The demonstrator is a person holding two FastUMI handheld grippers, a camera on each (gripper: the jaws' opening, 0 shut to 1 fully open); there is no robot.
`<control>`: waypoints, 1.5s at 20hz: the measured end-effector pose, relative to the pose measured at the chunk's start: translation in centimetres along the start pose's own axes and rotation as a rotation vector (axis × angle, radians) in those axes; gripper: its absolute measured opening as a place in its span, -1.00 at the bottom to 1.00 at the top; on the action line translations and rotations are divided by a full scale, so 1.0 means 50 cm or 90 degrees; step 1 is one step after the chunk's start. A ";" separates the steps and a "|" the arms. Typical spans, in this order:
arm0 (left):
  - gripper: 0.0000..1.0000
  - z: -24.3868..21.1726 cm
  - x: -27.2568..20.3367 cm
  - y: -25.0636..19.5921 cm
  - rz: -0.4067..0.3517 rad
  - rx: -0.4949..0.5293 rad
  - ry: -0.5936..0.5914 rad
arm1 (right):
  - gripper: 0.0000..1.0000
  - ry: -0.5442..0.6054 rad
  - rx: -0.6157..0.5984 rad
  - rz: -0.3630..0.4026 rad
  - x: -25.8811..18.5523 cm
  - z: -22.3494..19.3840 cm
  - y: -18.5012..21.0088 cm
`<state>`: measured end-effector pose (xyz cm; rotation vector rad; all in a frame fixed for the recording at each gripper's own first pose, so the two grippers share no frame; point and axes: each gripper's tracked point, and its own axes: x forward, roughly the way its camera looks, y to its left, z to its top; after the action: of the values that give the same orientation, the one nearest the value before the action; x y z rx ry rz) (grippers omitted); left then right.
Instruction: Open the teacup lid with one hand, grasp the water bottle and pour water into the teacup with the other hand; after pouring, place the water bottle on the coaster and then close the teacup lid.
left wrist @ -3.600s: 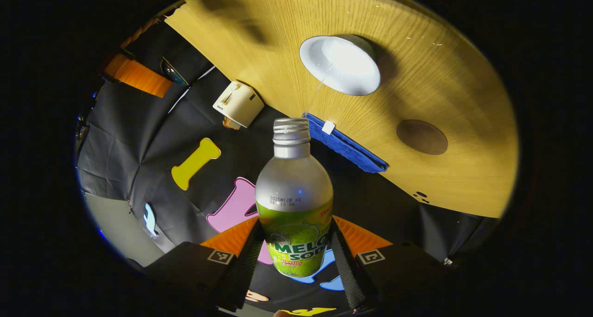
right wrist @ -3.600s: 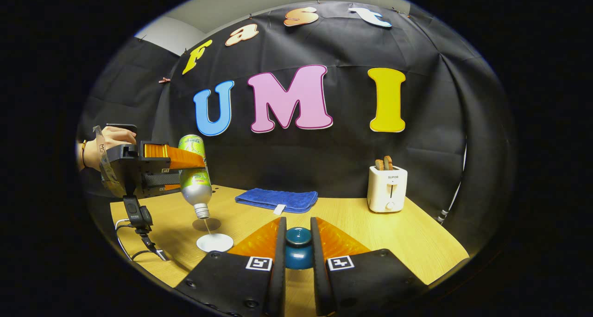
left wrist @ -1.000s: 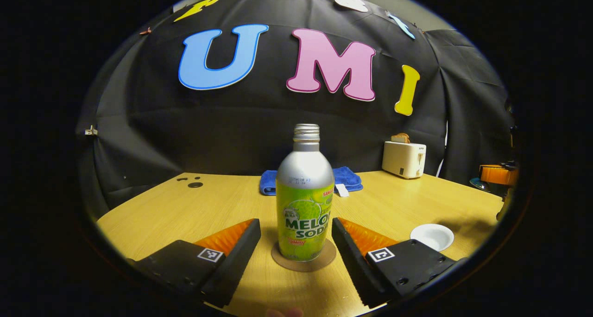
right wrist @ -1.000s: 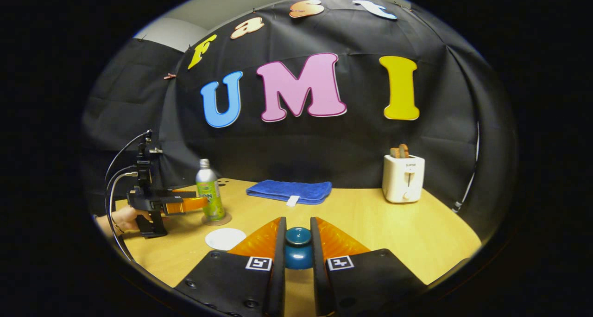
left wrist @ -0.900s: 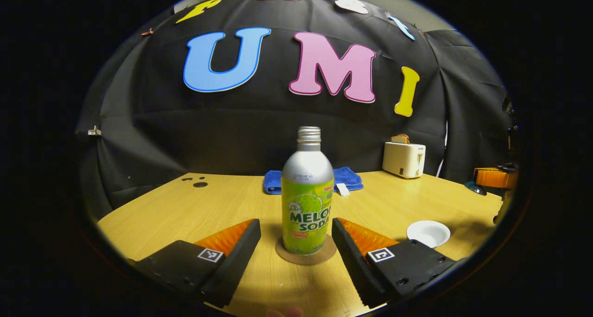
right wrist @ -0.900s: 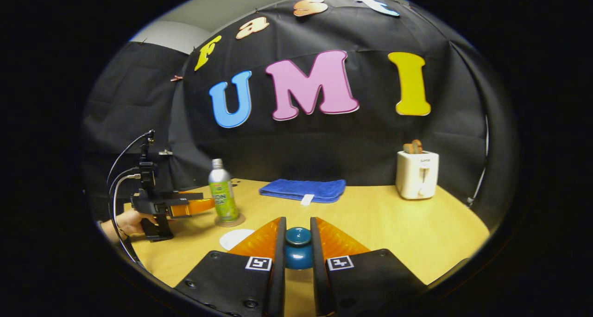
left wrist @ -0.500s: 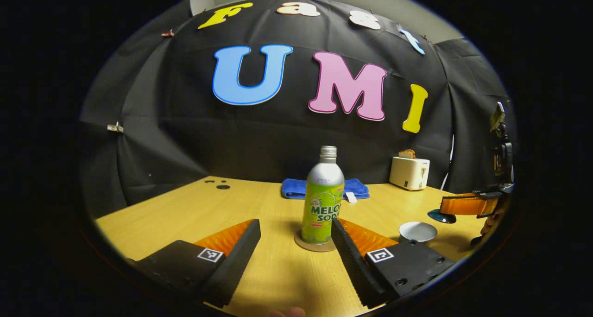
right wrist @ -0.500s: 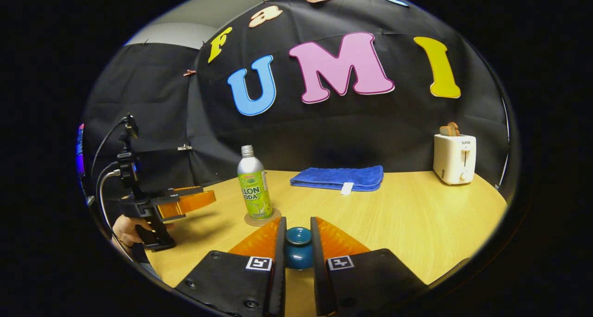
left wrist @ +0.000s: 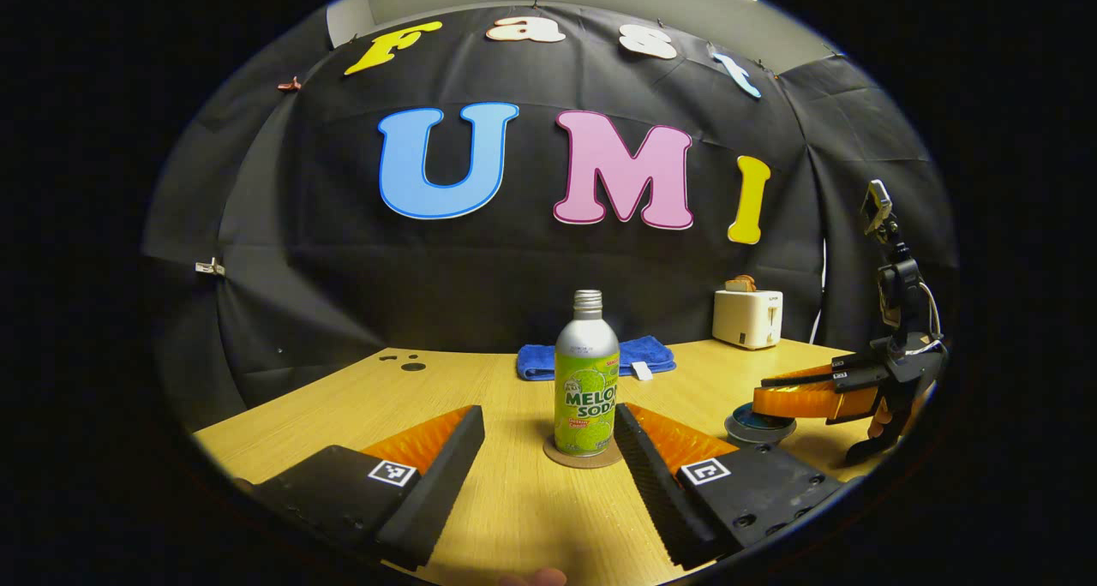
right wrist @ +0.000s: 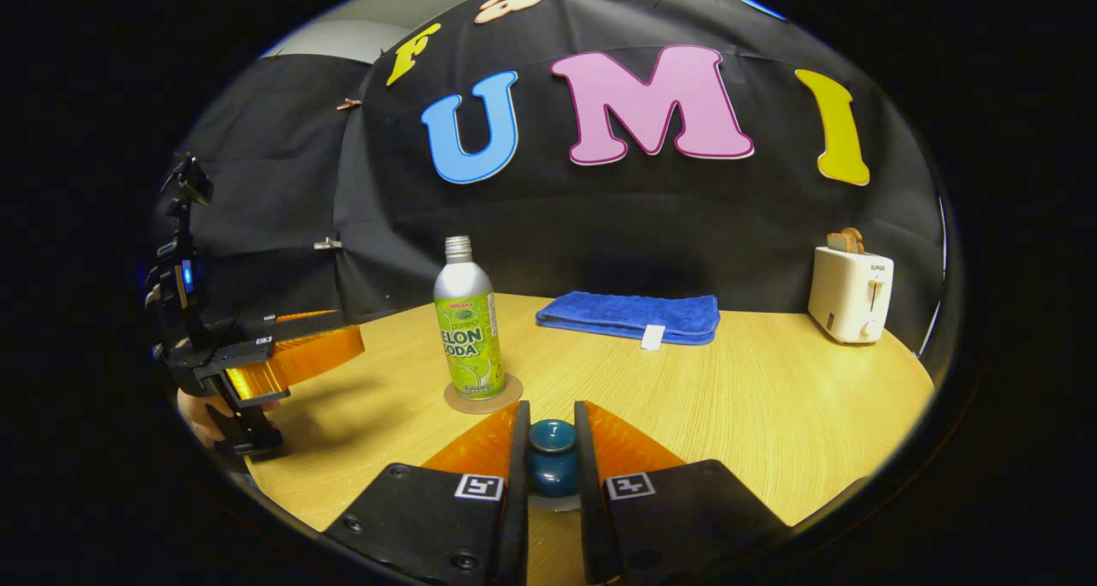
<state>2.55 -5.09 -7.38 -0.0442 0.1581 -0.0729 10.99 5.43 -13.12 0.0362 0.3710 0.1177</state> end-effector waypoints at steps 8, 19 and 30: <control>0.92 0.002 -0.003 0.005 0.001 -0.007 -0.005 | -0.37 0.023 -0.015 -0.005 0.000 -0.025 -0.003; 0.92 0.005 -0.008 -0.007 -0.006 -0.018 -0.009 | 0.72 -0.098 0.017 -0.010 -0.134 0.092 -0.040; 0.94 0.017 -0.026 -0.064 -0.040 -0.019 -0.018 | 0.84 -0.172 -0.020 -0.074 -0.280 0.139 -0.151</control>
<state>1.21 -8.13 -6.18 -0.0792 0.1303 -0.1326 1.39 -3.87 -2.02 -0.0006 0.1011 0.0031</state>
